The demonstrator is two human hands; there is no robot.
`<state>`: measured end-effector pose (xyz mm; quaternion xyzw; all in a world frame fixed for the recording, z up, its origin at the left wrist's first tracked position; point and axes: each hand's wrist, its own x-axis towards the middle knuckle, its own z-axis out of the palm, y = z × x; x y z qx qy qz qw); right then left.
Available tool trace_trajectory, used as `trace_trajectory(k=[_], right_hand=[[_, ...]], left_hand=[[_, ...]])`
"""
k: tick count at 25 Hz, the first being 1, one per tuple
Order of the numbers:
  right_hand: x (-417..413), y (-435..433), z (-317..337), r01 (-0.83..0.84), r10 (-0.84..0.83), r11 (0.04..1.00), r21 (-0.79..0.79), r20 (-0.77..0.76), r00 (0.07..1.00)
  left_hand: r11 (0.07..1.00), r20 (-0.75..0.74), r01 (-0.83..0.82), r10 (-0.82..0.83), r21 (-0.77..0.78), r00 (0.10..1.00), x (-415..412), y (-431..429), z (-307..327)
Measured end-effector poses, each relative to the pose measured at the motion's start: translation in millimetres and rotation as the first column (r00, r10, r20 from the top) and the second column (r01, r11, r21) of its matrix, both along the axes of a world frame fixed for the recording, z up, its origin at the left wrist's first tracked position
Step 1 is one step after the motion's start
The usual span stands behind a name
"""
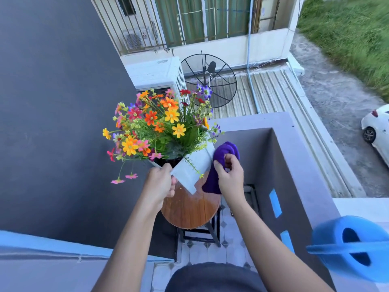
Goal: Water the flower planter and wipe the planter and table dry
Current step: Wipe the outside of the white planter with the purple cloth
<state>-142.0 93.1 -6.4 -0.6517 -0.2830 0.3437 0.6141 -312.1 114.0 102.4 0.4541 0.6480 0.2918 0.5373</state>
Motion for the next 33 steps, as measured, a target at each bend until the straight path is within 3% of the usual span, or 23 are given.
trace_trajectory(k=[9,15,18,20,24,26,30,33], right_hand=[[-13.5,7.1,35.3,-0.011,0.002,0.989,0.148,0.060,0.998],[-67.0,-21.8,27.1,-0.242,0.117,0.920,0.309,0.374,0.920],[-64.4,-26.7,13.4,-0.307,0.162,0.900,0.309,0.418,0.894],[-64.3,-28.7,4.3,-0.278,0.159,0.917,0.286,0.377,0.913],[-56.3,-21.8,14.5,-0.071,0.063,0.971,0.227,0.041,0.997],[-32.0,-10.5,27.7,-0.016,0.006,0.971,0.240,0.046,0.999],[21.7,16.2,33.8,-0.143,0.128,0.982,0.121,0.130,0.983],[29.3,18.9,28.0,-0.298,0.296,0.953,0.043,0.047,0.954]], left_hand=[[1.000,-0.005,0.005,-0.005,-0.016,1.000,7.8,-5.9,-7.0],[0.997,0.082,-0.075,0.077,-0.030,0.994,6.4,5.9,-3.1],[0.997,0.065,-0.070,0.072,-0.030,0.995,-1.0,6.8,-3.9],[0.998,0.070,-0.053,0.056,-0.034,0.996,-3.2,5.2,-1.4],[0.999,0.056,-0.001,0.003,-0.039,0.998,-15.0,1.0,4.7],[0.999,0.026,0.036,-0.035,-0.035,0.999,-21.8,-1.7,6.4],[0.995,-0.012,0.093,-0.093,-0.039,0.996,-29.4,-0.7,6.9],[0.984,-0.049,0.176,-0.178,-0.041,0.983,-35.0,1.9,10.9]])
